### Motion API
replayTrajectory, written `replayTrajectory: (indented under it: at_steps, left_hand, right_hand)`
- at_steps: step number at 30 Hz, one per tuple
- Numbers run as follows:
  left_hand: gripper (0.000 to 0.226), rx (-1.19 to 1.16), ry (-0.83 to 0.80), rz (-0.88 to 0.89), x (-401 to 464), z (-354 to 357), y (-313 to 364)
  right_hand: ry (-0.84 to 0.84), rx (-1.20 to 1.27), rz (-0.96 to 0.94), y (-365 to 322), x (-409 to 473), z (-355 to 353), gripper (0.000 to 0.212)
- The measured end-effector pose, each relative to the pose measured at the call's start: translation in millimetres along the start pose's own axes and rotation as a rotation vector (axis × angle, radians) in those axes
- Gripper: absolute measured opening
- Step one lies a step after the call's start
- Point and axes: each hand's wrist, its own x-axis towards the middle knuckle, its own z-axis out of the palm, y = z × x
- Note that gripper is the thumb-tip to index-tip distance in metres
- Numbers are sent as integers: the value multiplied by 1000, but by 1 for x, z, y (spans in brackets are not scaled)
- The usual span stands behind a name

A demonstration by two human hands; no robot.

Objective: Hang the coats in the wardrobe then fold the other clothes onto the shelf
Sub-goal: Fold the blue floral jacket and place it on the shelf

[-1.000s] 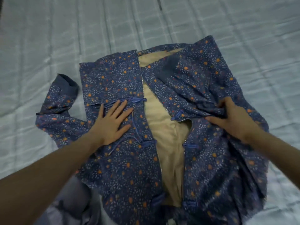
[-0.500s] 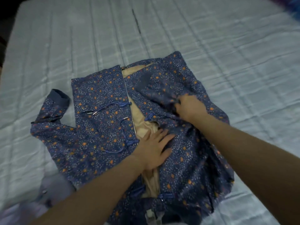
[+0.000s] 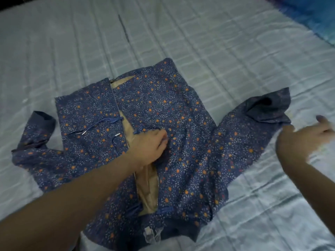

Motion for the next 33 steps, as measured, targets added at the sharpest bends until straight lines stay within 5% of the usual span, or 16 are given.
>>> replayTrajectory:
  at_steps: [3,5,9,14,16,19,22,24,27,30,33]
  left_hand:
    - [20,10,179,-73,31,-12,-24]
    - [21,-60,200,-247,55,-20,-43]
    - [36,-189,63,-482,98,-23,-84]
    - [63,-258,-91,-554,140,-6,-84]
    - [68,-186,-194,-582,153,3,-85]
    - [73,-67,-166,-539,166,7,-107]
    - [74,17,-217,-485,174,-4,-132]
    - [74,47,-227,-462,177,-11,-139]
    - [73,-27,8,-402,163,-11,-126]
    - [58,-153,360,-132,118,-4,-76]
    - [52,-134,371,217,42,8,-21]
  right_hand:
    - [-209,-53,-587,-19,-40,10,48]
    - [-387,-147,-695,-25,-51,35,42]
    - [-373,-229,-578,-31,-30,66,47]
    - [-555,-506,-202,-18,36,70,87]
    - [-630,-535,-153,-11,68,57,76]
    - [-475,-350,-95,-6,127,28,40]
    - [-207,-152,-18,6,184,8,79]
    - [-203,-247,56,7,186,6,101]
    - [-139,-474,-240,-10,144,15,84]
    - [-272,-304,-627,-7,57,36,64]
    - [-610,-366,-679,9,-36,53,65]
